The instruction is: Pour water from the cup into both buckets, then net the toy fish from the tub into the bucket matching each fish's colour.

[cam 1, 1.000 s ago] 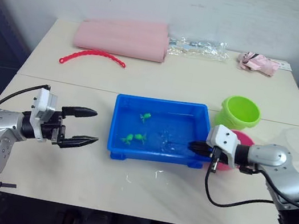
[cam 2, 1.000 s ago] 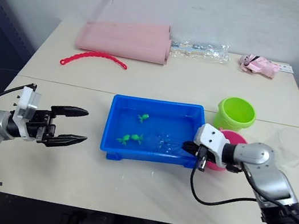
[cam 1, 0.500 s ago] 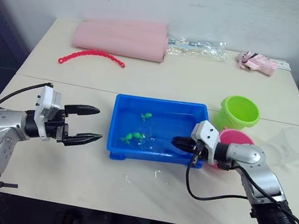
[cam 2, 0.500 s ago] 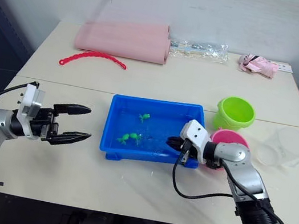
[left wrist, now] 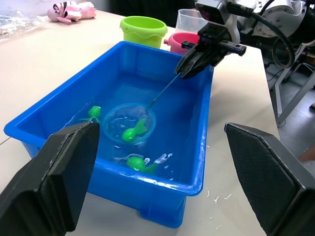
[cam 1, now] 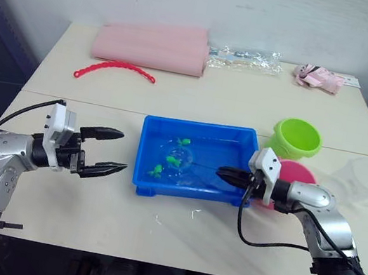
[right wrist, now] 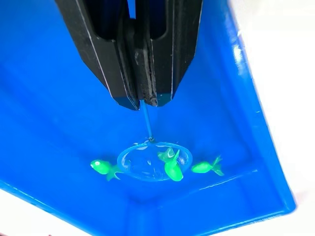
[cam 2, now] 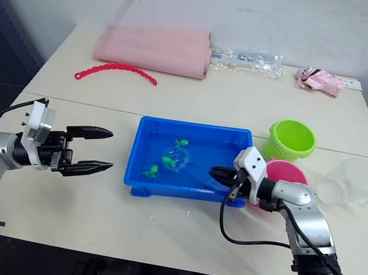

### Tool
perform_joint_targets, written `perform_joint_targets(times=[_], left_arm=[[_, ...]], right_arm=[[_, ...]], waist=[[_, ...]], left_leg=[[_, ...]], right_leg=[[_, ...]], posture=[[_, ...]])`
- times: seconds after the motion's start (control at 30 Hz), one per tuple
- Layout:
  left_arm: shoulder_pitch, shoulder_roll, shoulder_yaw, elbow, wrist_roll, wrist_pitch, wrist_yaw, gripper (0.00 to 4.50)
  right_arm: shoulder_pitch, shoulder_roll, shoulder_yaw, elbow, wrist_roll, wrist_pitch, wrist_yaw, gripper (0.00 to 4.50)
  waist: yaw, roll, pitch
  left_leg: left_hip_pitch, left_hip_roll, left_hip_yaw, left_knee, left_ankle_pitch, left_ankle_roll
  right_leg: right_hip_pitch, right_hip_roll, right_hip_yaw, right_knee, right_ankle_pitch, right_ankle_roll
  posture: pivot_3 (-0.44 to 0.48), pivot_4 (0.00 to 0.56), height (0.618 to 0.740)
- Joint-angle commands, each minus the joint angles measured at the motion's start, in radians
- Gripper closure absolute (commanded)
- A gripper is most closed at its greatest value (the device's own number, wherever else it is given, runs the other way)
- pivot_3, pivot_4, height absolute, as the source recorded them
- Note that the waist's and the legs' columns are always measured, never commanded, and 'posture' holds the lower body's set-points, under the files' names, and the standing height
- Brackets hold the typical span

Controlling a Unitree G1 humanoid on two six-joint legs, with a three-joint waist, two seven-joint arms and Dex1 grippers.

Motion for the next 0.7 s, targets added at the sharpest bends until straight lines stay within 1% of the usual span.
perform_joint_targets(times=[0.03,0.13,0.27,0.4,0.5,0.6,0.7], left_arm=[[-0.020,0.002,0.004,0.003,-0.009,0.001,-0.001,0.08],[-0.043,-0.012,0.004,0.006,-0.026,0.012,0.009,0.08],[-0.075,-0.036,0.007,0.015,-0.065,0.071,0.025,0.08],[-0.107,-0.067,-0.018,0.018,-0.058,0.074,0.033,0.08],[-0.144,-0.092,-0.049,0.038,-0.025,0.044,0.033,0.08],[-0.174,-0.112,-0.075,0.043,-0.017,0.042,0.035,0.08],[-0.209,-0.137,-0.089,0.038,-0.037,0.055,0.036,0.08]], right_arm=[[0.025,-0.034,-0.073,-0.082,0.058,0.002,0.023,4.50],[0.067,-0.067,-0.117,-0.126,0.090,0.004,0.042,4.50],[0.111,-0.084,-0.183,-0.175,0.121,0.000,0.022,4.50],[0.170,-0.098,-0.238,-0.229,0.141,-0.001,0.009,4.50],[0.193,-0.077,-0.320,-0.274,0.221,0.047,-0.046,4.50],[0.240,-0.102,-0.378,-0.307,0.249,0.052,-0.046,4.50],[0.278,-0.125,-0.487,-0.347,0.319,0.100,-0.074,4.50]], waist=[[0.000,0.000,0.000],[0.004,0.000,0.000],[0.003,0.000,0.000],[0.004,0.000,0.000],[0.004,0.000,0.000],[0.005,0.000,0.000],[0.010,0.000,0.000]], left_leg=[[0.000,0.000,0.000,0.000,0.000,0.000],[0.000,0.000,0.000,0.000,0.000,0.000],[0.000,0.000,0.000,0.000,0.000,0.000],[0.000,0.000,0.000,0.000,0.000,0.000],[0.000,0.000,0.000,0.000,0.000,0.000],[0.000,0.000,0.000,0.000,0.000,0.000],[0.000,0.000,0.000,0.000,0.000,0.000]], right_leg=[[0.000,0.000,0.000,0.000,0.000,0.000],[0.000,0.000,0.000,0.000,0.000,0.000],[0.000,0.000,0.000,0.000,0.000,0.000],[0.000,0.000,0.000,0.000,0.000,0.000],[0.000,0.000,0.000,0.000,0.000,0.000],[0.001,0.000,0.000,0.000,0.000,0.000],[0.001,0.000,0.000,0.000,0.000,0.000]], posture=[[0.000,0.150,0.740],[0.000,0.150,0.740],[0.000,0.150,0.740],[0.000,0.150,0.740],[0.000,0.150,0.740],[0.000,0.150,0.740],[0.000,0.150,0.740]])
